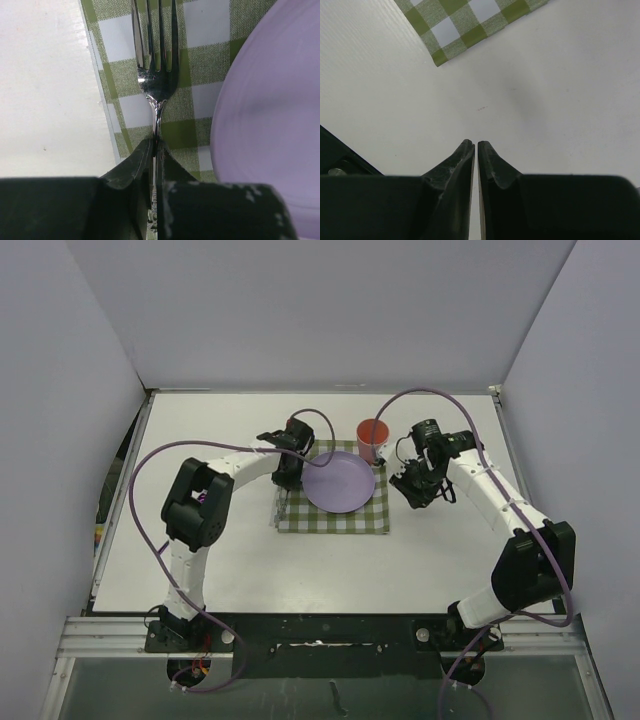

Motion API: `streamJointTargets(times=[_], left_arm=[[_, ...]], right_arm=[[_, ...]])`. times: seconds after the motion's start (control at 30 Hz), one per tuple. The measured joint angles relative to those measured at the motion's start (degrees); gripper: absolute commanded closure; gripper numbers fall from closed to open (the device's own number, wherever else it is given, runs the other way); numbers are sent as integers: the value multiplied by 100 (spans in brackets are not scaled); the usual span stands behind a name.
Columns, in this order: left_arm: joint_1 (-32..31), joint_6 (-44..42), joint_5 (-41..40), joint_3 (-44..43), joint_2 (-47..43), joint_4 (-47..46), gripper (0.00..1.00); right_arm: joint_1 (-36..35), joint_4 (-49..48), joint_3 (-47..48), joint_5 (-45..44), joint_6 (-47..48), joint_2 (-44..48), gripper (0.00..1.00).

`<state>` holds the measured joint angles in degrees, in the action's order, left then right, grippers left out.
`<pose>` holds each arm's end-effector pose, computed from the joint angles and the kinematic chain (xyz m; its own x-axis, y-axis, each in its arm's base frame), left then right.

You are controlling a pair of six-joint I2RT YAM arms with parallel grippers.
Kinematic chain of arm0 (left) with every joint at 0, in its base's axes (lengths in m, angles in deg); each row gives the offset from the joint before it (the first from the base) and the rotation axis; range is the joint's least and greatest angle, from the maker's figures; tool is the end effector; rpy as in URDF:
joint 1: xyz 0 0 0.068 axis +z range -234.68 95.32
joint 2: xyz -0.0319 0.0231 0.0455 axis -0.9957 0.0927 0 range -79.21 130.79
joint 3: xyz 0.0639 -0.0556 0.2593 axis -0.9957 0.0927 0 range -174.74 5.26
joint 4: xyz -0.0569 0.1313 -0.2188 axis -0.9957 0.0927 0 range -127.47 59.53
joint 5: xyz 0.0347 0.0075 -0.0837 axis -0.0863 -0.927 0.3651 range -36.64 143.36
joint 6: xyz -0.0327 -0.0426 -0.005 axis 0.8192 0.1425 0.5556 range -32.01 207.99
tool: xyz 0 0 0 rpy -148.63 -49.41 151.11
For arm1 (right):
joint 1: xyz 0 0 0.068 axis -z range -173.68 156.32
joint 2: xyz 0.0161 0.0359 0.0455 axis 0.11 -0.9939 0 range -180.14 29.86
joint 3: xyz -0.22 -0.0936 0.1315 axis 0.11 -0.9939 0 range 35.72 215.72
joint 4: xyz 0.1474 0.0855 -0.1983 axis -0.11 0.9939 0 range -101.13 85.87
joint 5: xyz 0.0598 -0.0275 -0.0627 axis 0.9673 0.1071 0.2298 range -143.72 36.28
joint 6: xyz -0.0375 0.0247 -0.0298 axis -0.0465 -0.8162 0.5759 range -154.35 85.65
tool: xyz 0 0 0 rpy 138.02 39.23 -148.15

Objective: Set the dinner table for one person
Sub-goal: Place the fork on the napkin.

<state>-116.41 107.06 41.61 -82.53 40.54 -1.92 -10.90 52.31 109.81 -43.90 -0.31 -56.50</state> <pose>0.3716 -0.2211 0.1634 -0.8892 0.1738 -0.4231 0.1673 0.9845 0.0528 0.2679 0.0893 0.2779 -0.5812 -0.7576 -0.2970 -0.7932 0.6090 -0.0011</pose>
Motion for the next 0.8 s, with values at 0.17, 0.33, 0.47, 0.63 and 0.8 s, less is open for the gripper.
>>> streamJointTargets(times=[0.17,0.33,0.47,0.63,0.8], left_arm=[[52,96,74,-162,98,107,100],[98,219,173,-306,184,179,100],[111,323,225,-369,223,199,100],[122,476,258,-411,251,201,100],[131,699,275,-396,251,177,100]], right_arm=[[0,2,-72,-4,-2,2,89],[0,4,-94,-24,0,13,89],[0,4,-94,-31,-2,96,89],[0,4,-103,-39,-2,151,89],[0,4,-105,-42,-2,151,89]])
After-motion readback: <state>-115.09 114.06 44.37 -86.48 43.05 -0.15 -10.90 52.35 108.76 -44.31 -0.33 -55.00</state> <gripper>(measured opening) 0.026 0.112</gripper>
